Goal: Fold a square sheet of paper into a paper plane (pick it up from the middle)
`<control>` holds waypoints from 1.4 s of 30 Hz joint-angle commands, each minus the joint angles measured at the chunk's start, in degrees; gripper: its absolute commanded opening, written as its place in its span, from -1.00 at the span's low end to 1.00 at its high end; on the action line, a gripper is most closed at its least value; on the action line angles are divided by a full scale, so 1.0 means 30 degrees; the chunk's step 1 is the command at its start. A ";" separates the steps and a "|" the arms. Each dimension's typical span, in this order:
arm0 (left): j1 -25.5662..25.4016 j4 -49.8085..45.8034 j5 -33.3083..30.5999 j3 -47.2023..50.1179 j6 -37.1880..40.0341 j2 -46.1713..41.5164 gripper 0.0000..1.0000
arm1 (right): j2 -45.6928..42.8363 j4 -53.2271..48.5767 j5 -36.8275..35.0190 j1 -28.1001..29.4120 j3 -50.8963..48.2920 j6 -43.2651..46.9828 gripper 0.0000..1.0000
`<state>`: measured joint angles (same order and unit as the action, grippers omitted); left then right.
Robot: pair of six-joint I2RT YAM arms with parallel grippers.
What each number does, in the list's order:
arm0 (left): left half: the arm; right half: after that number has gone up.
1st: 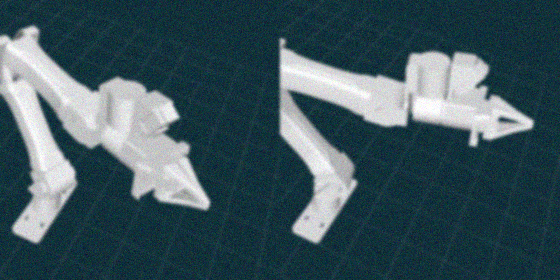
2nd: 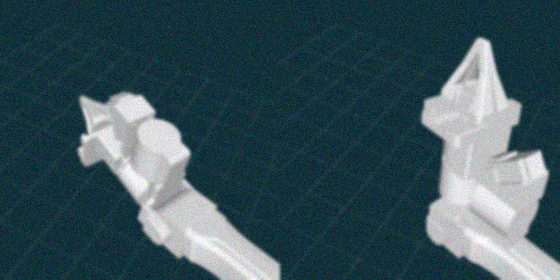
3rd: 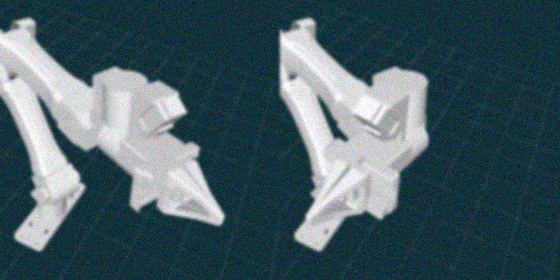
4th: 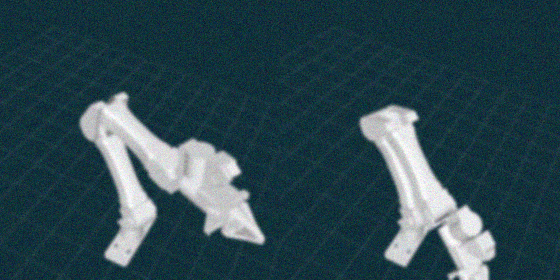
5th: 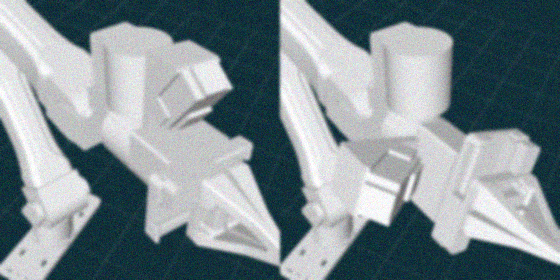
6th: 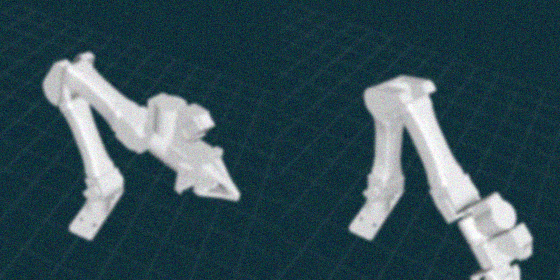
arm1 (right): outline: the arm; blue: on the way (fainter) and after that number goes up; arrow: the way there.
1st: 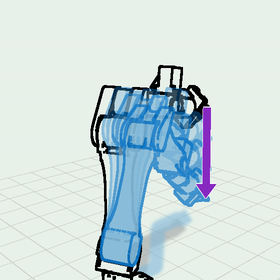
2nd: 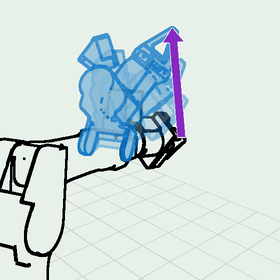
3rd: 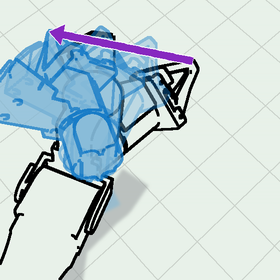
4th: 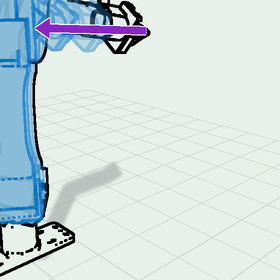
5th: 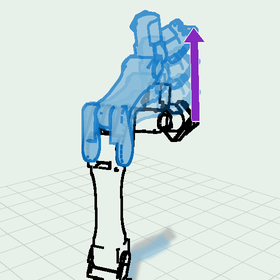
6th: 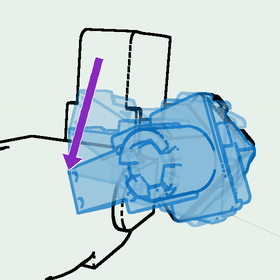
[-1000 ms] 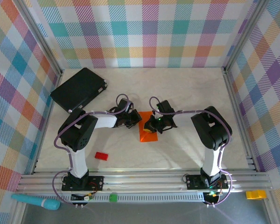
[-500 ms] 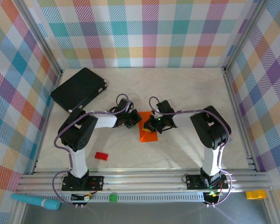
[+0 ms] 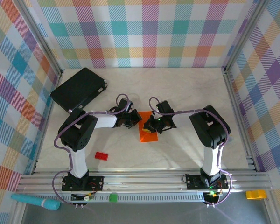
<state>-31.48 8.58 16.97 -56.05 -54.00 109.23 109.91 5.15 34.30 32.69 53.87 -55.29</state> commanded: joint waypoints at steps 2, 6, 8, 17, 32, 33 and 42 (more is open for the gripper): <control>-0.0142 -0.2025 -0.0999 0.0197 0.0094 0.0552 -0.85 | 0.0178 0.1040 0.0078 0.0061 -0.0458 -0.0400 -0.92; -0.0140 -0.2041 -0.0973 0.0183 0.0097 0.0580 -0.85 | 0.0161 0.0819 -0.0109 0.0067 -0.0465 -0.0343 -0.92; -0.0162 -0.2055 -0.0941 0.0149 0.0091 0.0582 -0.85 | 0.0187 0.0688 -0.0241 0.0062 -0.0489 -0.0321 -0.92; -0.0164 -0.2067 -0.0966 0.0227 0.0091 0.0548 -0.85 | 0.0409 0.0020 -0.0726 0.0061 -0.0337 -0.0111 -0.92; -0.0163 -0.2112 -0.0868 -0.0004 0.0143 0.0399 -0.85 | 0.1039 -0.1302 -0.1357 0.0061 -0.0407 0.0389 -0.87; -0.0159 -0.2181 -0.0852 -0.0145 0.0170 0.0338 -0.85 | 0.1047 -0.1537 -0.1462 0.0061 -0.0380 0.0533 -0.83; 0.0583 -0.3588 -0.1263 -0.1871 0.0538 -0.1855 -0.68 | 0.1391 -0.2792 -0.1595 0.0060 -0.0363 0.1137 -0.40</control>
<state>-30.89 1.21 14.87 -60.16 -52.88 108.20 110.08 5.10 35.05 32.69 54.74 -53.08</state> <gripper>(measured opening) 0.158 0.289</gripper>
